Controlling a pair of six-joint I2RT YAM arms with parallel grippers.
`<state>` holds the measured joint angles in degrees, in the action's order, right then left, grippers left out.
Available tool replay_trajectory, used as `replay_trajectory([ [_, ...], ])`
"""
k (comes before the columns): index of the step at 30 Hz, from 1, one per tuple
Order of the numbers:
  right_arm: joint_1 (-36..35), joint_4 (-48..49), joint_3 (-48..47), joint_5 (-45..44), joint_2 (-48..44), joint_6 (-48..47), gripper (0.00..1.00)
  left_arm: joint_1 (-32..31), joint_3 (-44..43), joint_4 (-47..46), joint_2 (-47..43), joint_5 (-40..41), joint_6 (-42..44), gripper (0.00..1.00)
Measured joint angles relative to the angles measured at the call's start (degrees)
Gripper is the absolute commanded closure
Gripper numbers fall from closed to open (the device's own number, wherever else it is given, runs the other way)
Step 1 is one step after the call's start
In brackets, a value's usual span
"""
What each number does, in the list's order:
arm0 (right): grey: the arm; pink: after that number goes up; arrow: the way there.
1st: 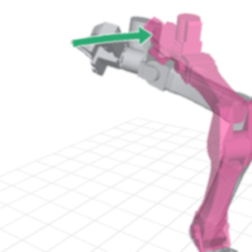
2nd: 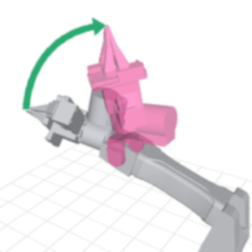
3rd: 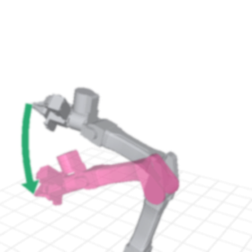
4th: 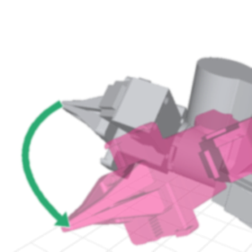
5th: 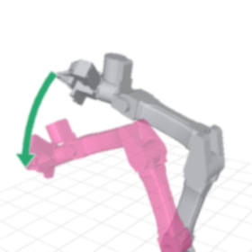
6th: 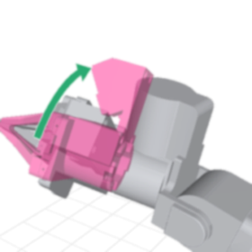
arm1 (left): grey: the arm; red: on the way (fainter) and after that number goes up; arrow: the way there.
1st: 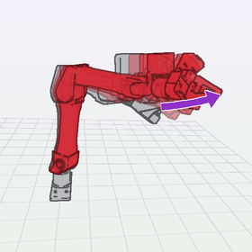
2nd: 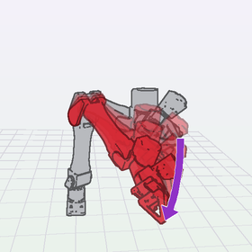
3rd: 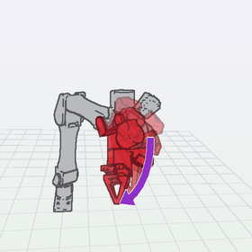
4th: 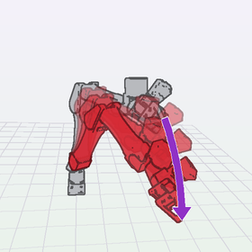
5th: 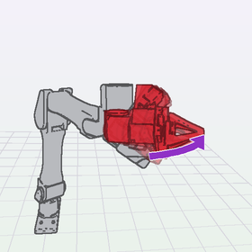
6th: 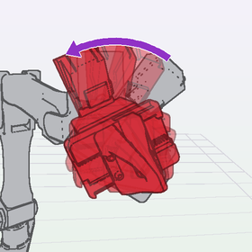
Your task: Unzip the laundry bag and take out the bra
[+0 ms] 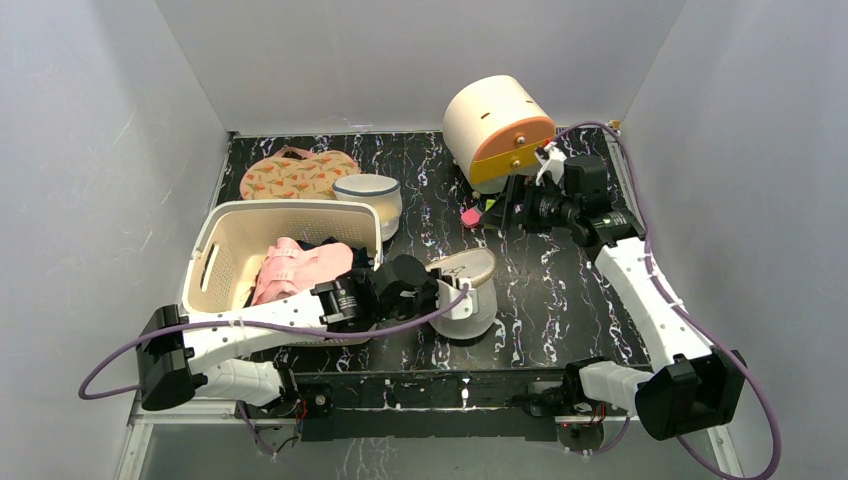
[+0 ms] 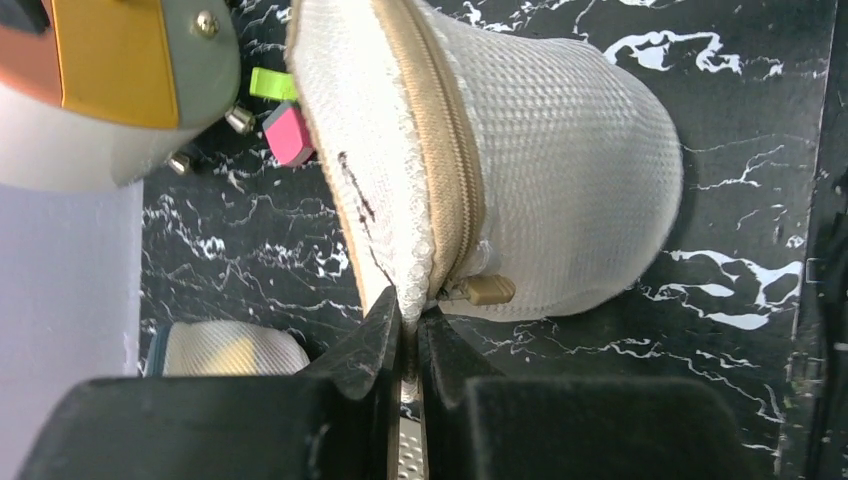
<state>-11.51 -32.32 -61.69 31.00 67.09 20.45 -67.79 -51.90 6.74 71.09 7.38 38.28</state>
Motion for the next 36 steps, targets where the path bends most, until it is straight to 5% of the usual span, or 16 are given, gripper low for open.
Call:
replay_trajectory([
  [7,0.0,2.8,0.0,-10.1,-6.6,-1.4,0.08,1.3,-5.3,4.0,0.0,2.8,-11.8,1.0],
  [16,0.0,28.1,23.0,-13.2,-30.7,-7.2,0.17,13.3,-20.1,11.8,9.5,-3.1,-33.5,1.0],
  [21,-0.1,39.3,27.8,-4.0,-28.7,-10.3,0.29,15.7,-28.7,19.1,17.9,-6.3,-43.5,1.0],
  [23,-1.0,42.8,29.0,-1.4,-27.0,-11.3,0.42,16.0,-30.6,21.4,20.0,-7.5,-46.1,1.0],
  [26,-4.3,46.7,30.5,1.9,-24.0,-14.7,0.44,16.6,-32.4,24.5,22.1,-9.7,-49.9,1.0],
  [29,-10.1,49.9,32.8,4.0,-21.9,-20.7,0.6,16.9,-33.6,26.5,22.6,-11.9,-52.5,1.0],
  [36,-19.9,53.1,37.8,4.5,-18.0,-35.1,0.59,17.0,-34.7,28.3,22.6,-15.6,-55.8,1.0],
])
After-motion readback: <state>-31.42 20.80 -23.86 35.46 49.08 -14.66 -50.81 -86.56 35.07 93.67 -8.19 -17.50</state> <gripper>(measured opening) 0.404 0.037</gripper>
